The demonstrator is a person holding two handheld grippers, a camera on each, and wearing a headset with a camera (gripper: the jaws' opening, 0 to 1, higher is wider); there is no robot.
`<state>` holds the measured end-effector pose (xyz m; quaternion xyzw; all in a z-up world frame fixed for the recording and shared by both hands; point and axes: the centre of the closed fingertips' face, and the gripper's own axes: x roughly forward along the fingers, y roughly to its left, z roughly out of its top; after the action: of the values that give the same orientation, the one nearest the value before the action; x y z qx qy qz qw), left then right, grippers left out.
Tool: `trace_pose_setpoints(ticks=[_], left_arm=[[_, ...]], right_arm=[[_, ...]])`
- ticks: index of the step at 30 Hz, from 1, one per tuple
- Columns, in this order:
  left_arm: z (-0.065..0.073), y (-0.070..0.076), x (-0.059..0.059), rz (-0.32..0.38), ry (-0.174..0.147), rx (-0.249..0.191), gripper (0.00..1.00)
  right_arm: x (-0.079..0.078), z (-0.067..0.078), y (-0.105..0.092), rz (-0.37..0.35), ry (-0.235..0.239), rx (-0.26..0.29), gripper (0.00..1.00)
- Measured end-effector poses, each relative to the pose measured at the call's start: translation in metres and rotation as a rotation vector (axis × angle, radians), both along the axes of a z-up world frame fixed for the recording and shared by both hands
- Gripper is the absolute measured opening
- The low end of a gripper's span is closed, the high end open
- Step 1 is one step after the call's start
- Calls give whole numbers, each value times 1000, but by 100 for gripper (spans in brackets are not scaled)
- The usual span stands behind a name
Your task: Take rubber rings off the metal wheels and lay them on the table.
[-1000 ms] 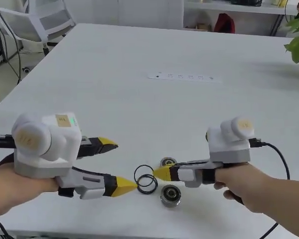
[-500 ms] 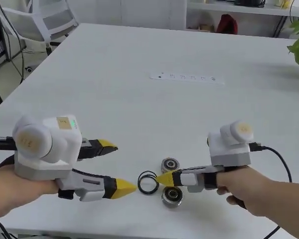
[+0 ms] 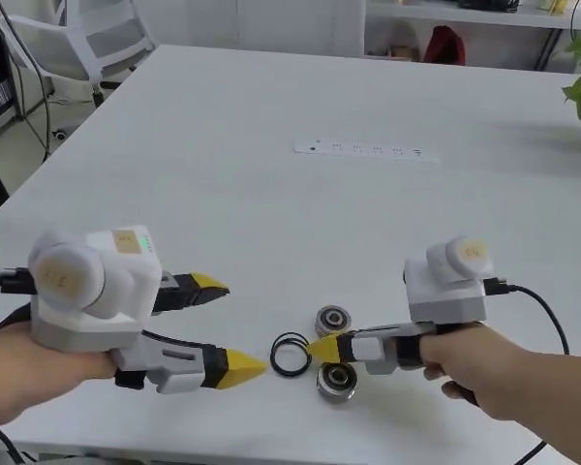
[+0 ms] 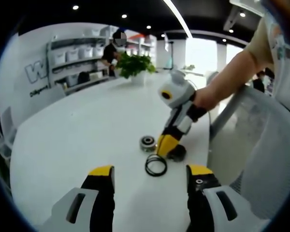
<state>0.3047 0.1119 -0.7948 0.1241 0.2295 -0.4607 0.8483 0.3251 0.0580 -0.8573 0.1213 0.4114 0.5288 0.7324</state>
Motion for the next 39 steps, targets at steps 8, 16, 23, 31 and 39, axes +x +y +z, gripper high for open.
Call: trace_pose_setpoints(ticks=[8, 16, 23, 31, 39], left_arm=[[-1, 2, 0, 3, 4, 0, 61], [-3, 4, 0, 7, 11, 3, 61], [-3, 2, 0, 5, 13, 4, 61], [3, 1, 3, 2, 5, -1, 61], [12, -2, 5, 0, 3, -21, 62]], right_arm=[[1, -3, 0, -1, -8, -15, 1], [3, -5, -1, -13, -9, -23, 5], [3, -4, -2, -9, -14, -22, 7], [2, 10, -4, -11, -21, 6, 10], [2, 34, -7, 7, -71, 41, 18]])
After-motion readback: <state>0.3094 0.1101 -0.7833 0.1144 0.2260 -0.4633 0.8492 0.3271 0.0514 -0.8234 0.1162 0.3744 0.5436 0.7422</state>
